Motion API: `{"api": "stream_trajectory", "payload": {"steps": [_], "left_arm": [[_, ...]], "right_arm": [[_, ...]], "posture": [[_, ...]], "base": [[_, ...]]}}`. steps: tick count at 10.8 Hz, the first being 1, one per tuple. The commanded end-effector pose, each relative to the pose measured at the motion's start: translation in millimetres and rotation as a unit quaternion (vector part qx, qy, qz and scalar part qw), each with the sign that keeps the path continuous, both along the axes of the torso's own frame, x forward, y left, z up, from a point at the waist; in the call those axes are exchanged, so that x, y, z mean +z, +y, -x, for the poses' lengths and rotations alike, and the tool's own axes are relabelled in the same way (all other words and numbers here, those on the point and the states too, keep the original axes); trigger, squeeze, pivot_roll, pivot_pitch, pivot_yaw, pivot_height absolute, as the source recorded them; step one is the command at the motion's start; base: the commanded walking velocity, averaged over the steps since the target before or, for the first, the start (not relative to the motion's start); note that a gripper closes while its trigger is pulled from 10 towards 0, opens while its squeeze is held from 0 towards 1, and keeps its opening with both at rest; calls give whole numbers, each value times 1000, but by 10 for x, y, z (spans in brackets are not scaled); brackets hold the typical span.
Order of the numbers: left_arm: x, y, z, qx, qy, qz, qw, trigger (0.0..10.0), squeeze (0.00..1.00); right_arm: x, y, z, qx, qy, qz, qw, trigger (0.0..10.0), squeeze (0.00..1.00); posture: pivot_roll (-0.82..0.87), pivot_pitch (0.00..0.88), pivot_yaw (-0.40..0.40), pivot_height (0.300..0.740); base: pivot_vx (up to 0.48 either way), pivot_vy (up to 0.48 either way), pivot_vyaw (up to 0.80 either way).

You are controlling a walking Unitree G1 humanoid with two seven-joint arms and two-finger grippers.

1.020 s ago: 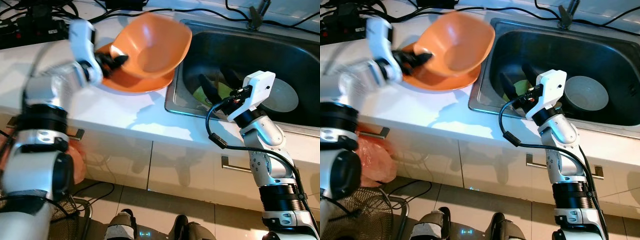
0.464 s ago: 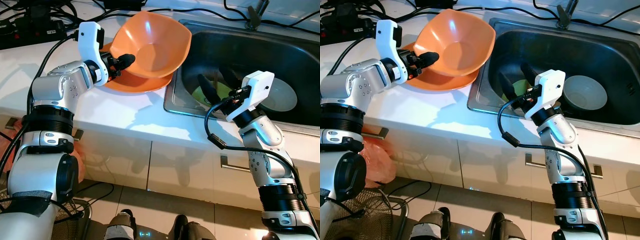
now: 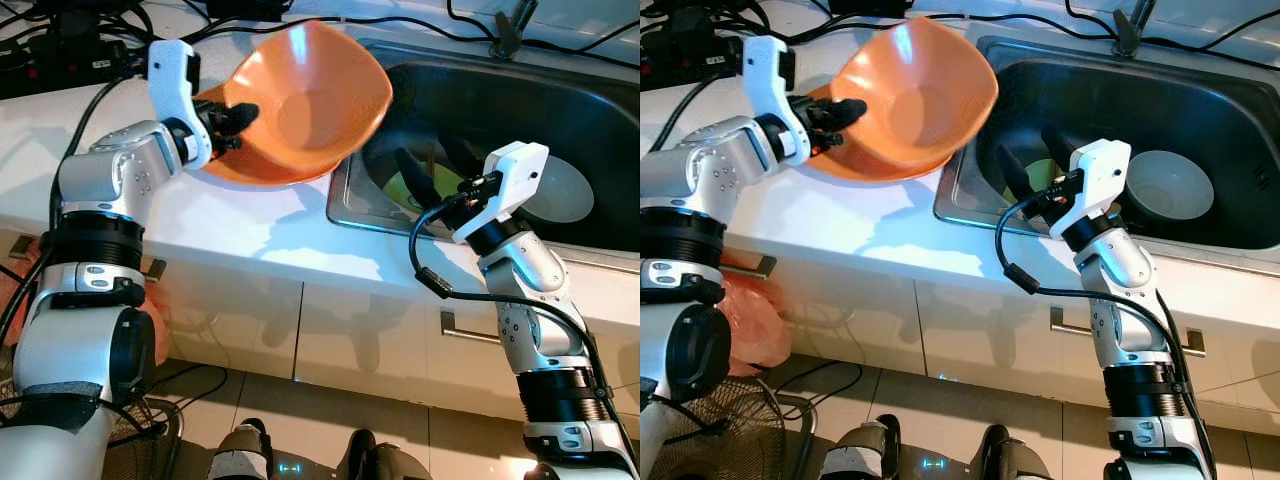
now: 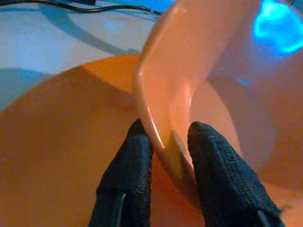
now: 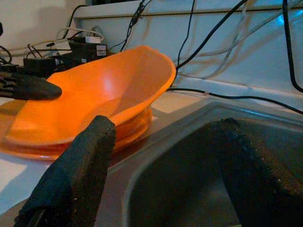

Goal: Kitchen organization

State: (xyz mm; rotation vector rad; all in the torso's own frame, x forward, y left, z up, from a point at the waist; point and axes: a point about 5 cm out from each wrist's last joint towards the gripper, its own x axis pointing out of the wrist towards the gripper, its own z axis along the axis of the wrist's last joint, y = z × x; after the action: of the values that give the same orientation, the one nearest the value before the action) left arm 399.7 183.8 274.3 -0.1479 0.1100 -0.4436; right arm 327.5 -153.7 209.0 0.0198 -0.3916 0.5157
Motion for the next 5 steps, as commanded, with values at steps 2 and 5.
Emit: {"api": "stream_trajectory", "payload": {"steps": [2,5], "left_arm": [[4,43,-4,13,-1,8,1000,0,0],[20,30,3,18,0,75,997,0,0]], "right_arm": [[13,-30,-9,-3,-4,10,1000,10000,0],[0,-30,-8,-4,-1,11,1000,10000,0]], "posture": [[212,189,-57,740],[210,192,-59,740]], "base": [[0,0,0],[0,0,0]]}}
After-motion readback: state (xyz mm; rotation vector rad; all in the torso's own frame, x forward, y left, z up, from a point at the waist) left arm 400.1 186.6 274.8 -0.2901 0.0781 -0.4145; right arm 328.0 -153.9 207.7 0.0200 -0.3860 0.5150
